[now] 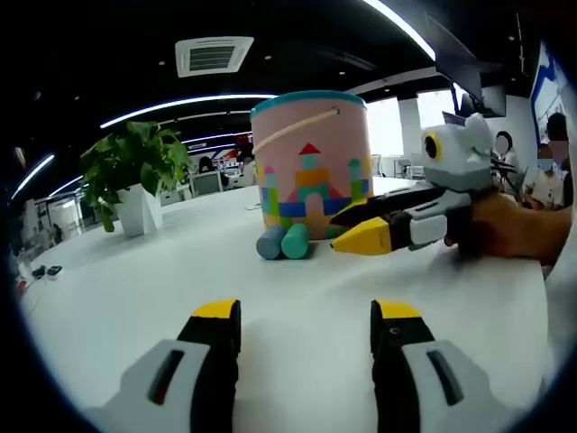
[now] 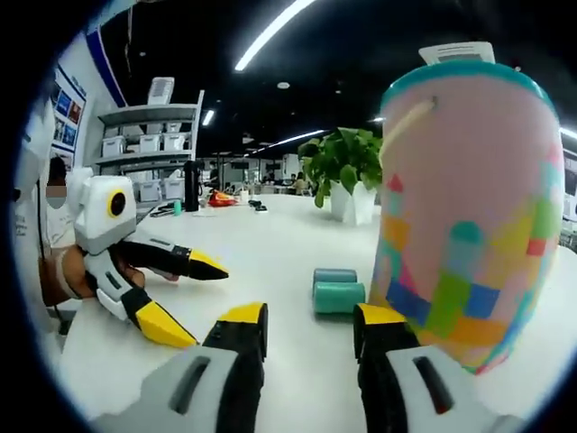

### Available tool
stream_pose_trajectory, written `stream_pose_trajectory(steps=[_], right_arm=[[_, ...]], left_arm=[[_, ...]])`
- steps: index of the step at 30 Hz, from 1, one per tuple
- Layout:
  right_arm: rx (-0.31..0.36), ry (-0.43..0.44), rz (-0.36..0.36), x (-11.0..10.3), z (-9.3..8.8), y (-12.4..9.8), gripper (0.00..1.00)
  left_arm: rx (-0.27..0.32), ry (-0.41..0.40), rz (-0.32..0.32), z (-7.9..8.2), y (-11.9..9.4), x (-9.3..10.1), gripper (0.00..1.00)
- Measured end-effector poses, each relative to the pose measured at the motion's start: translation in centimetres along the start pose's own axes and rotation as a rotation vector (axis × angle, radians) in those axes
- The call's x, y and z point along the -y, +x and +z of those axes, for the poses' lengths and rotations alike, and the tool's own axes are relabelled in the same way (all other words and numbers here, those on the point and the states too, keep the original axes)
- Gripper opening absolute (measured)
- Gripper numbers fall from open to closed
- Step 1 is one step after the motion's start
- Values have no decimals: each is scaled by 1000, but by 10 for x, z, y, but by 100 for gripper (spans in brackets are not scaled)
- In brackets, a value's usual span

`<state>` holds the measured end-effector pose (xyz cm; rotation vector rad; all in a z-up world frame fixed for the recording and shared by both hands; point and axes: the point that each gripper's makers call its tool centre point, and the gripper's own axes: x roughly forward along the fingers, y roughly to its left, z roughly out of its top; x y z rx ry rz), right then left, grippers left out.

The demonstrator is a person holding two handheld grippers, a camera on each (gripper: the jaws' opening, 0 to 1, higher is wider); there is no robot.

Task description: Arrange the toys in the designated storage area by placing each visible toy with the group until no toy remains scattered across the table.

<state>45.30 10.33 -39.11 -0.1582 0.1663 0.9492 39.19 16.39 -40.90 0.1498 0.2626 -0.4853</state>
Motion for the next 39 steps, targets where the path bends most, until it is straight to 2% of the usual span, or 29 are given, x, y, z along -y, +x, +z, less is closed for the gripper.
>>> stream_pose_trajectory(steps=[10,23,29,32,34,36,39], right_arm=[[-35,-23,-65,14,-1,26,44],[-77,-99,-66,11,-4,46,39],[-78,-112,-37,9,-2,54,37],[-96,-94,-41,7,-4,57,41],[-103,-114,-42,2,-5,60,45],[-102,-132,-43,1,-3,61,45],[-95,-114,-37,1,-1,63,45]], left_arm=[[2,-1,-1,0,-1,0,59],[8,-7,-10,1,-1,1,59],[10,-8,-12,1,-2,1,59],[10,-7,-12,1,-2,1,59],[10,-6,-12,1,-2,1,59],[11,-7,-12,1,-2,1,59],[10,-7,-10,1,-2,1,59]])
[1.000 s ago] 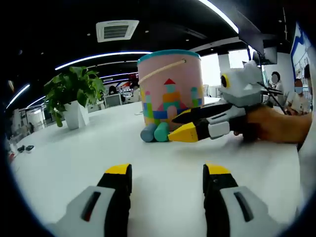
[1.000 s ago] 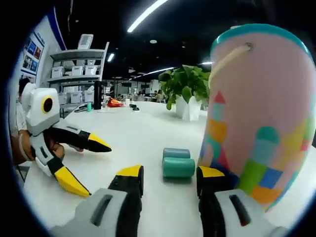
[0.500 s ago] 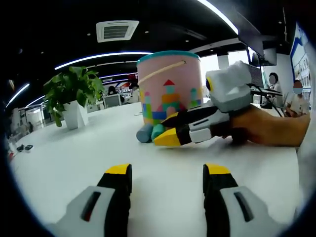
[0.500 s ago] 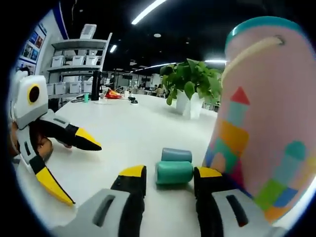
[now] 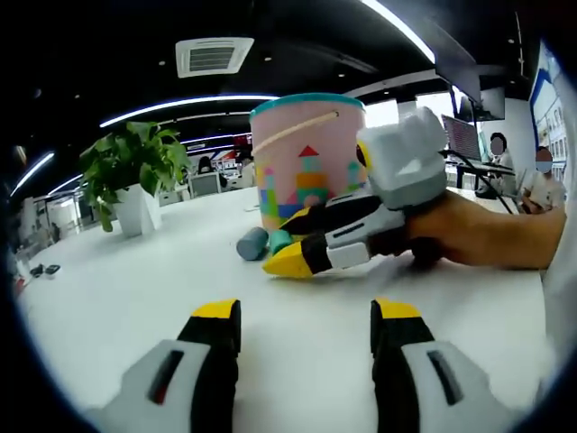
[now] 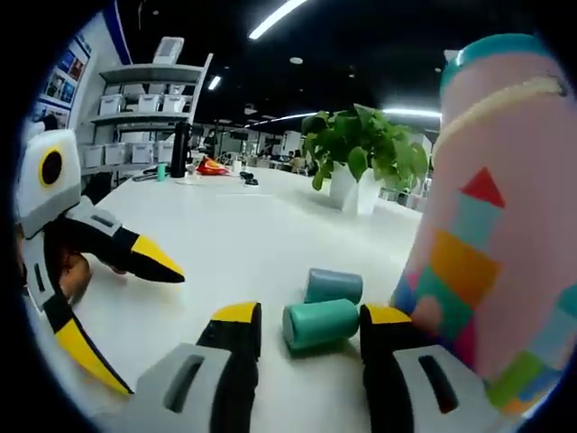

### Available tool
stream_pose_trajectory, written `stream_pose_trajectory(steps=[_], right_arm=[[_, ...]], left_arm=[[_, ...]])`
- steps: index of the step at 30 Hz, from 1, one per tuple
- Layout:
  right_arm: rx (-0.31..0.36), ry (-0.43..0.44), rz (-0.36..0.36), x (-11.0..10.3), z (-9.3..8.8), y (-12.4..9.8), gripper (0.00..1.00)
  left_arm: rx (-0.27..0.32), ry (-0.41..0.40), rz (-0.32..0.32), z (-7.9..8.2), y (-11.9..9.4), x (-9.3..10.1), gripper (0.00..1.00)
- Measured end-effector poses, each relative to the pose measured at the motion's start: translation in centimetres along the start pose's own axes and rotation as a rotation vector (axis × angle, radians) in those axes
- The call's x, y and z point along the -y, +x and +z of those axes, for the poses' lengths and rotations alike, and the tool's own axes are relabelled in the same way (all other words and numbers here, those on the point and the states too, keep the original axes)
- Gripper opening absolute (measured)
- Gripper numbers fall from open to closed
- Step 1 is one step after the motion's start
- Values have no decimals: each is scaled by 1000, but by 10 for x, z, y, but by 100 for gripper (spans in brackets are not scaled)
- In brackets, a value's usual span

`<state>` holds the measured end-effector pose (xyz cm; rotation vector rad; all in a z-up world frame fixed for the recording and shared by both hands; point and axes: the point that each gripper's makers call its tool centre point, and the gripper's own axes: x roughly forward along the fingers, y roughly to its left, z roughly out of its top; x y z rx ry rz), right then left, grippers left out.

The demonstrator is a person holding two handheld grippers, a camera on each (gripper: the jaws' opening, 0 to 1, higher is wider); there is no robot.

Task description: Arrange the toys in the designated storage area by placing each visible toy with the group until no toy remains scattered across the table.

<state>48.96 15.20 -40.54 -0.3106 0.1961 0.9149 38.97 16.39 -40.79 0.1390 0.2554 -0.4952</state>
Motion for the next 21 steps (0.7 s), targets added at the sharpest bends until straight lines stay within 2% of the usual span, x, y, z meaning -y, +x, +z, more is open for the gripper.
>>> stream_pose_trajectory(steps=[8,11,16,19,21], right_arm=[[-14,40,12,-2,-1,9,47],[-9,24,16,-1,2,13,47],[-28,59,35,0,1,22,45],[-28,26,40,-3,1,24,43],[-27,20,45,-4,2,23,38]], left_arm=[[-1,3,0,0,0,0,59],[-1,5,-1,0,0,0,59],[0,4,-1,0,0,0,59],[0,3,-1,0,0,0,59],[0,3,-2,0,0,0,59]])
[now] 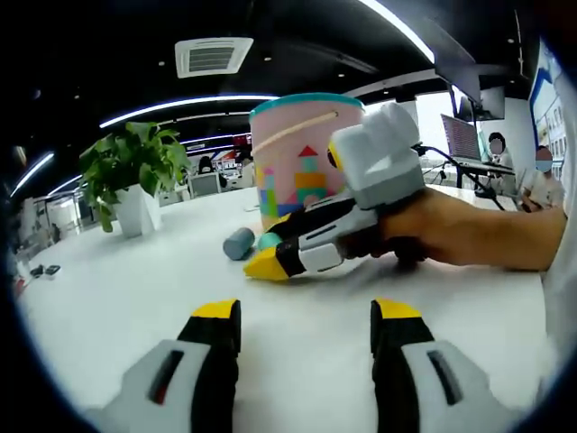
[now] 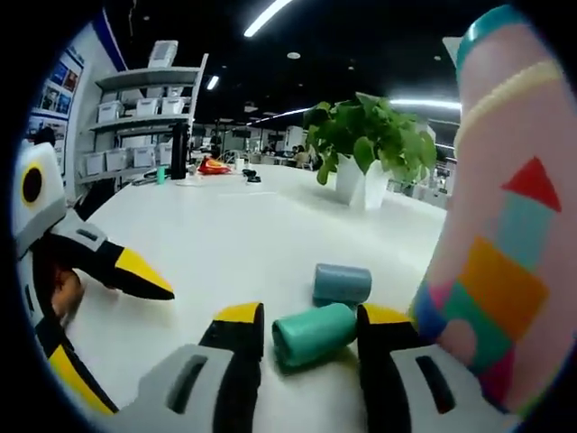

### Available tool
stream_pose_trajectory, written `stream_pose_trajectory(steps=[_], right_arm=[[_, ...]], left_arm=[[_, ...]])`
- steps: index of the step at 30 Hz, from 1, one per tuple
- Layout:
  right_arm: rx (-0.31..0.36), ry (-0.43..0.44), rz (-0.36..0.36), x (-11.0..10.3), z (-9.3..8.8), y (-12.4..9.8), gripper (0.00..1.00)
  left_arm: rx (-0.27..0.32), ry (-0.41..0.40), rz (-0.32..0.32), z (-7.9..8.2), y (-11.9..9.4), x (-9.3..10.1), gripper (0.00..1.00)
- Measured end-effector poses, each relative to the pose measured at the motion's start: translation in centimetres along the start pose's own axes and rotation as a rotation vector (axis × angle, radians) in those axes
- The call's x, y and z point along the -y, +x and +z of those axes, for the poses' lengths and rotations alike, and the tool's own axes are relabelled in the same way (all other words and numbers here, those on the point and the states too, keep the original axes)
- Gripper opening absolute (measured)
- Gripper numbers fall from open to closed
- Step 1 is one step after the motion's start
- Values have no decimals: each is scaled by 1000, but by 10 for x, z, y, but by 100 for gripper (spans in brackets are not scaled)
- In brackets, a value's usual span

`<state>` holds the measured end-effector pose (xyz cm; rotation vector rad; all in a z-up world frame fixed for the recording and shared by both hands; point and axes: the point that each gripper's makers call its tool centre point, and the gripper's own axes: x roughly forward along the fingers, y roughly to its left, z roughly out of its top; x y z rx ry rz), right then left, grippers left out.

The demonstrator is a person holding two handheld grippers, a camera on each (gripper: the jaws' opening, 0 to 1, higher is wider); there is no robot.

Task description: Arrange the toys in the designated storage area by placing each visible toy with the group until no toy remains scattered across the table.

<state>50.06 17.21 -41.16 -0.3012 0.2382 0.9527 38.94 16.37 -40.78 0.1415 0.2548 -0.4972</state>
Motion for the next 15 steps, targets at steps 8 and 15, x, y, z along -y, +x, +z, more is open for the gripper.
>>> stream_pose_trajectory(steps=[8,15], right_arm=[[14,-43,88,-8,-3,-8,38],[49,-137,305,-31,-7,-28,38]], left_arm=[[0,-3,0,0,0,0,59],[1,-3,-2,1,0,0,59]])
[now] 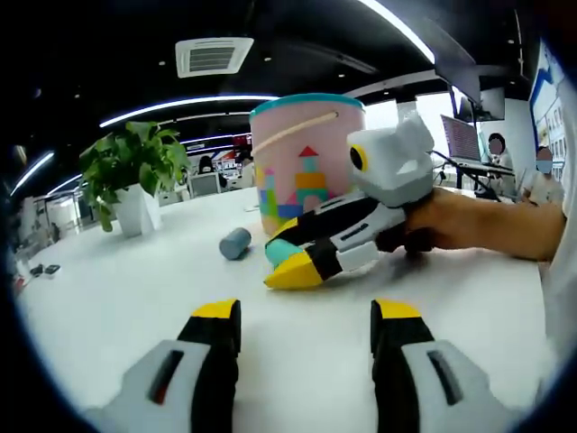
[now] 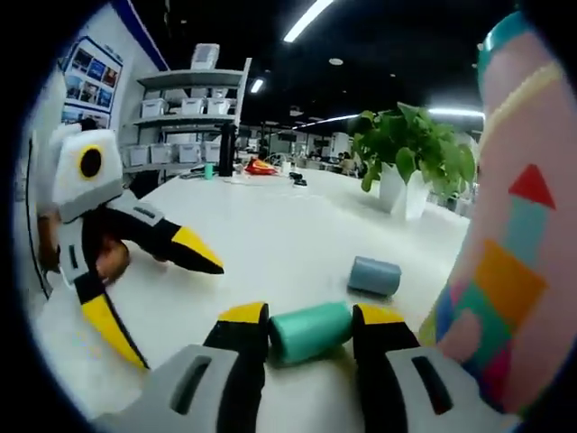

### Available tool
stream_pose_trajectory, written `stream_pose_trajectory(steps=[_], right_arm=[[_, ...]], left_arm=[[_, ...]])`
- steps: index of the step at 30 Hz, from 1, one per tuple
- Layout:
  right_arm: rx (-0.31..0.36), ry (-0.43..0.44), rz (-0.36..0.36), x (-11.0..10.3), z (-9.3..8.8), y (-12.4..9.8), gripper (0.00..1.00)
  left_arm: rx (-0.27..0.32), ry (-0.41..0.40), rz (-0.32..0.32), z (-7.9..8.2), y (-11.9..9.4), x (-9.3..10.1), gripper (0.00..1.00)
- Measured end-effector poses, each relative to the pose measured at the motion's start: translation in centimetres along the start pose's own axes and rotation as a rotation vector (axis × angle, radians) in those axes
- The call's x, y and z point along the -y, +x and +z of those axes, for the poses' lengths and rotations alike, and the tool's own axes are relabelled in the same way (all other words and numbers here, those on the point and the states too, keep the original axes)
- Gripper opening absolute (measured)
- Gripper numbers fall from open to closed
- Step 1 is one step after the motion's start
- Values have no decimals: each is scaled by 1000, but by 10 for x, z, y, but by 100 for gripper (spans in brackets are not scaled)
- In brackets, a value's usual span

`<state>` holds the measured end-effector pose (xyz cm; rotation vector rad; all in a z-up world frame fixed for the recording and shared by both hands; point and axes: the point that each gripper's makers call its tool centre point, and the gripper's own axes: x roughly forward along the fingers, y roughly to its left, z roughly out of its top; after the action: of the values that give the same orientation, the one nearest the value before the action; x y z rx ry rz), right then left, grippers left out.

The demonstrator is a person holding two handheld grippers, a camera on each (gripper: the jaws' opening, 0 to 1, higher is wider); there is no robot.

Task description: Arrange the toys in the designated storage area by placing each visible toy with the group until no toy remains scattered across the table.

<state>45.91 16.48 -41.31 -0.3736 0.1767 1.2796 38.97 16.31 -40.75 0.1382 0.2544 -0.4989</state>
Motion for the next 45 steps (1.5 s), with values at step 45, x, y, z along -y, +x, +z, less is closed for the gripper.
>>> stream_pose_trajectory(steps=[45], right_arm=[[-33,184,-483,14,1,-13,50]], left_arm=[[-4,10,2,-1,1,0,59]])
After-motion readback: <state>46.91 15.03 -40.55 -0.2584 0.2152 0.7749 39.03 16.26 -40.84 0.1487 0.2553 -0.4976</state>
